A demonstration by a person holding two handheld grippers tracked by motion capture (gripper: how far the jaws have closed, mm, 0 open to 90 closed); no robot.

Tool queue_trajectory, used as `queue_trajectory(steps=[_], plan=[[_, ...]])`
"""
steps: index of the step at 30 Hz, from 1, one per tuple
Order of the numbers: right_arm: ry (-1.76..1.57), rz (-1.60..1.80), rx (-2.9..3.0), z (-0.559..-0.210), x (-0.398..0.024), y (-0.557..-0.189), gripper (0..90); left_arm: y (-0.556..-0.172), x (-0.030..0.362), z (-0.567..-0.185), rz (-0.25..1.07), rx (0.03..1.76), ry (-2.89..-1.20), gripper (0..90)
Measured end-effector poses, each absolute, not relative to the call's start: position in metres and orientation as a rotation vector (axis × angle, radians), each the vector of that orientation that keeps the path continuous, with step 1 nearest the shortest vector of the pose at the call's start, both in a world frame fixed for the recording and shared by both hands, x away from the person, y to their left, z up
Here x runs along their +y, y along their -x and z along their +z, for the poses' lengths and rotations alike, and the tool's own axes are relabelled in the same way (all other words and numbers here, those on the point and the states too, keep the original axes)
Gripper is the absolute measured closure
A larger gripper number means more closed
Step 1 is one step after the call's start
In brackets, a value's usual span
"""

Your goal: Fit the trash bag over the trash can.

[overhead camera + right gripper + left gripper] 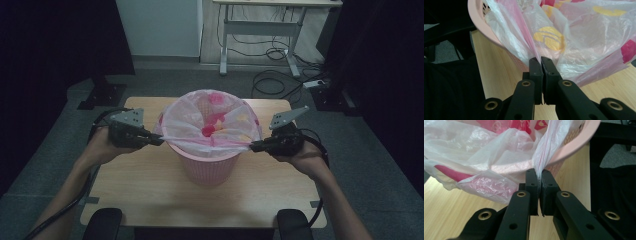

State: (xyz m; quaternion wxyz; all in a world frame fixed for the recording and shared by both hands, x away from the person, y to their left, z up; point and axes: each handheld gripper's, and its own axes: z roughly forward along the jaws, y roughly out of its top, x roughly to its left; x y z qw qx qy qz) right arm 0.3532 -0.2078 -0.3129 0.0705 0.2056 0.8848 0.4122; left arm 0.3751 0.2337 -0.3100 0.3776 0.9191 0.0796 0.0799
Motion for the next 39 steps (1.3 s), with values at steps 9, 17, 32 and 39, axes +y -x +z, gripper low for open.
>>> queue_trajectory(steps=[9,17,32,39], plan=[[-0.690,1.248,2.655,-0.329,-0.201,-0.353,87.6,-0.375,0.226,-0.324,0.207,0.202,-2.342,87.1],[-0.678,1.208,2.642,-0.335,-0.186,-0.351,87.5,-0.376,0.218,-0.331,0.180,0.187,-2.331,87.2],[-0.674,1.266,2.651,-0.343,-0.178,-0.343,85.1,-0.375,0.213,-0.348,0.169,0.211,-2.342,89.1],[-0.718,1.184,2.635,-0.348,-0.181,-0.342,87.2,-0.377,0.215,-0.346,0.109,0.204,-2.274,84.0]])
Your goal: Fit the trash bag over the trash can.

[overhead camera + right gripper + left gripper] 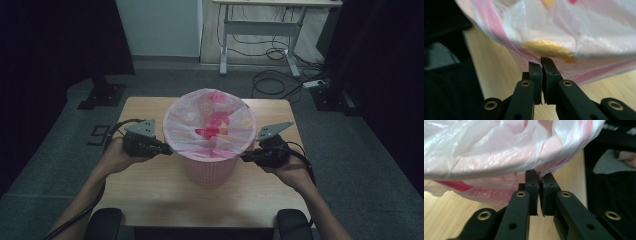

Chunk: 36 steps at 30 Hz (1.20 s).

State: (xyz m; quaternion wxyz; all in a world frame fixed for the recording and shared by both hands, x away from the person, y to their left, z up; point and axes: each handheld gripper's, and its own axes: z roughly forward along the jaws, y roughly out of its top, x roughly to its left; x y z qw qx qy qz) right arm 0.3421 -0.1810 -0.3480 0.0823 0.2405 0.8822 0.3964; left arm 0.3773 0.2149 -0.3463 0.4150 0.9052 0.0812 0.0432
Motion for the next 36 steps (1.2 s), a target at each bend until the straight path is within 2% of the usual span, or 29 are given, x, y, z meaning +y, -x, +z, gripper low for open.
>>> queue_trajectory(steps=[3,9,13,19,26,31,36], plan=[[-0.736,1.189,2.638,-0.353,-0.182,-0.345,87.7,-0.375,0.214,-0.347,0.105,0.200,-2.269,82.0],[-0.676,1.183,2.631,-0.349,-0.174,-0.336,86.9,-0.373,0.207,-0.356,0.139,0.213,-2.336,89.3],[-0.690,1.187,2.629,-0.349,-0.175,-0.336,86.7,-0.375,0.207,-0.358,0.129,0.211,-2.316,89.0],[-0.725,1.138,2.647,-0.357,-0.175,-0.341,88.1,-0.376,0.212,-0.352,0.059,0.206,-2.265,82.2],[-0.707,1.127,2.623,-0.355,-0.173,-0.336,87.8,-0.375,0.203,-0.361,0.102,0.195,-2.326,89.0],[-0.740,1.037,2.624,-0.359,-0.175,-0.337,88.7,-0.380,0.199,-0.375,0.121,0.230,-2.407,89.3],[-0.832,1.112,2.618,-0.377,-0.190,-0.348,88.7,-0.387,0.207,-0.383,0.077,0.272,-2.348,87.3]])
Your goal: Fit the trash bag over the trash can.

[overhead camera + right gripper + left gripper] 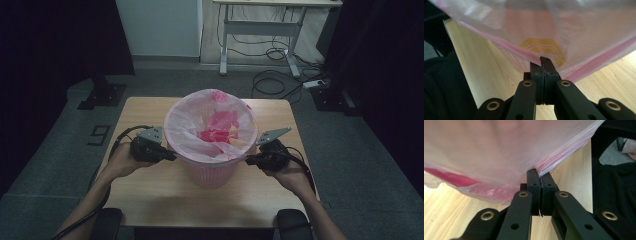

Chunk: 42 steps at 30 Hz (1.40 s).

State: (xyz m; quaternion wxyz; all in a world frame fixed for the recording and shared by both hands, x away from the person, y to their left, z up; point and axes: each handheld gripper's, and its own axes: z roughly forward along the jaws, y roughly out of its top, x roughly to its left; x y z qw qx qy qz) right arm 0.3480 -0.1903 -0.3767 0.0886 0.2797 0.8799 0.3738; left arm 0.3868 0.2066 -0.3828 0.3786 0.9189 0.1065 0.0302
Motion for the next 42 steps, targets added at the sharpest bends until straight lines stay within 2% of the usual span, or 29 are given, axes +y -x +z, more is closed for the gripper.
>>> queue_trajectory(steps=[9,12,15,18,22,25,37,42], plan=[[-0.930,1.103,2.617,-0.402,-0.195,-0.371,88.3,-0.399,0.204,-0.412,0.026,0.341,-2.341,84.8],[-0.934,1.110,2.626,-0.408,-0.196,-0.376,86.1,-0.401,0.204,-0.417,0.003,0.358,-2.321,78.8],[-0.932,1.151,2.639,-0.406,-0.203,-0.375,70.5,-0.396,0.212,-0.412,-0.026,0.358,-2.270,61.1],[-0.891,1.214,2.665,-0.402,-0.211,-0.371,52.0,-0.389,0.224,-0.404,-0.042,0.365,-2.190,50.2],[-0.826,1.278,2.673,-0.395,-0.219,-0.364,38.6,-0.381,0.242,-0.396,-0.011,0.408,-2.128,41.1],[-0.788,1.287,2.672,-0.389,-0.223,-0.361,33.6,-0.378,0.250,-0.400,0.049,0.464,-2.134,36.1],[-0.760,1.297,2.583,-0.357,-0.237,-0.359,29.9,-0.381,0.251,-0.463,0.178,0.658,-2.186,14.8],[-0.799,1.289,2.562,-0.340,-0.241,-0.361,28.9,-0.383,0.249,-0.489,0.222,0.747,-2.193,13.1]])
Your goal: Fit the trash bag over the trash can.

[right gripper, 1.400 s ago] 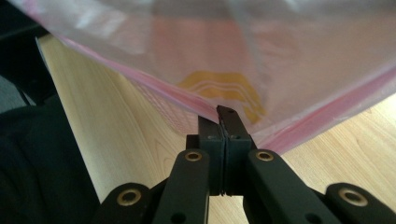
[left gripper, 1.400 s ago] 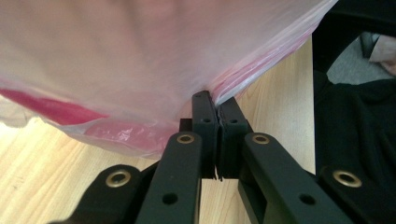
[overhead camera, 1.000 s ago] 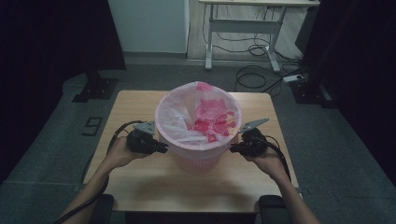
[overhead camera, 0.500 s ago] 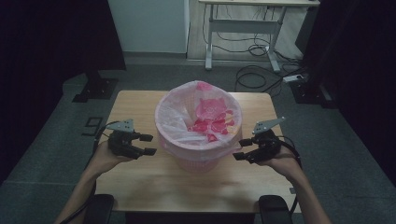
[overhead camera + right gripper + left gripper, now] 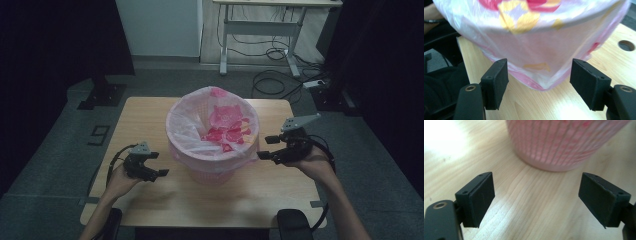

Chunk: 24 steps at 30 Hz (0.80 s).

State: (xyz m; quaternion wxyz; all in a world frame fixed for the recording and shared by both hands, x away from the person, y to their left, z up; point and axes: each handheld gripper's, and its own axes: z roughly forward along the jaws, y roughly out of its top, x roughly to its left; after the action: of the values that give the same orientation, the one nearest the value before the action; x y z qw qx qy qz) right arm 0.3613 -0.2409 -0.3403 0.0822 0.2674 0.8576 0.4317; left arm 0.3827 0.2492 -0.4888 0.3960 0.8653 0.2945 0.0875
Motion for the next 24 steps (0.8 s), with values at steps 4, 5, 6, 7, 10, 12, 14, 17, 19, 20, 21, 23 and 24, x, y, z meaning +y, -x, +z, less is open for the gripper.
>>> queue_trajectory(steps=[4,5,6,7,10,12,14,17,19,20,21,23,24], plan=[[-0.818,1.263,2.541,-0.326,-0.240,-0.363,26.8,-0.385,0.249,-0.508,0.243,0.805,-2.198,6.7],[-0.818,1.261,2.536,-0.323,-0.239,-0.364,26.8,-0.386,0.248,-0.512,0.251,0.819,-2.211,4.6],[-0.821,1.256,2.529,-0.320,-0.238,-0.365,26.8,-0.386,0.248,-0.515,0.265,0.823,-2.229,2.3],[-0.826,1.253,2.521,-0.317,-0.237,-0.367,26.8,-0.386,0.248,-0.517,0.272,0.824,-2.242,0.2],[-0.839,1.252,2.494,-0.309,-0.233,-0.372,27.5,-0.385,0.247,-0.526,0.254,0.830,-2.258,0.0],[-0.837,1.263,2.484,-0.304,-0.230,-0.377,28.8,-0.386,0.246,-0.532,0.241,0.832,-2.281,0.0],[-0.844,1.261,2.472,-0.299,-0.225,-0.382,28.7,-0.387,0.246,-0.538,0.241,0.834,-2.304,0.0],[-0.846,1.263,2.459,-0.292,-0.215,-0.391,28.5,-0.388,0.248,-0.543,0.236,0.836,-2.302,0.0],[-0.848,1.252,2.461,-0.289,-0.207,-0.397,28.0,-0.389,0.250,-0.544,0.223,0.849,-2.281,0.0],[-0.846,1.247,2.465,-0.287,-0.203,-0.400,27.5,-0.389,0.251,-0.544,0.222,0.850,-2.276,0.0],[-0.851,1.243,2.473,-0.286,-0.198,-0.403,26.8,-0.389,0.251,-0.545,0.222,0.853,-2.274,0.0],[-0.860,1.235,2.475,-0.283,-0.189,-0.410,26.0,-0.389,0.251,-0.545,0.226,0.852,-2.274,0.0],[-0.865,1.228,2.478,-0.282,-0.184,-0.414,24.8,-0.389,0.251,-0.545,0.229,0.850,-2.276,0.0]])
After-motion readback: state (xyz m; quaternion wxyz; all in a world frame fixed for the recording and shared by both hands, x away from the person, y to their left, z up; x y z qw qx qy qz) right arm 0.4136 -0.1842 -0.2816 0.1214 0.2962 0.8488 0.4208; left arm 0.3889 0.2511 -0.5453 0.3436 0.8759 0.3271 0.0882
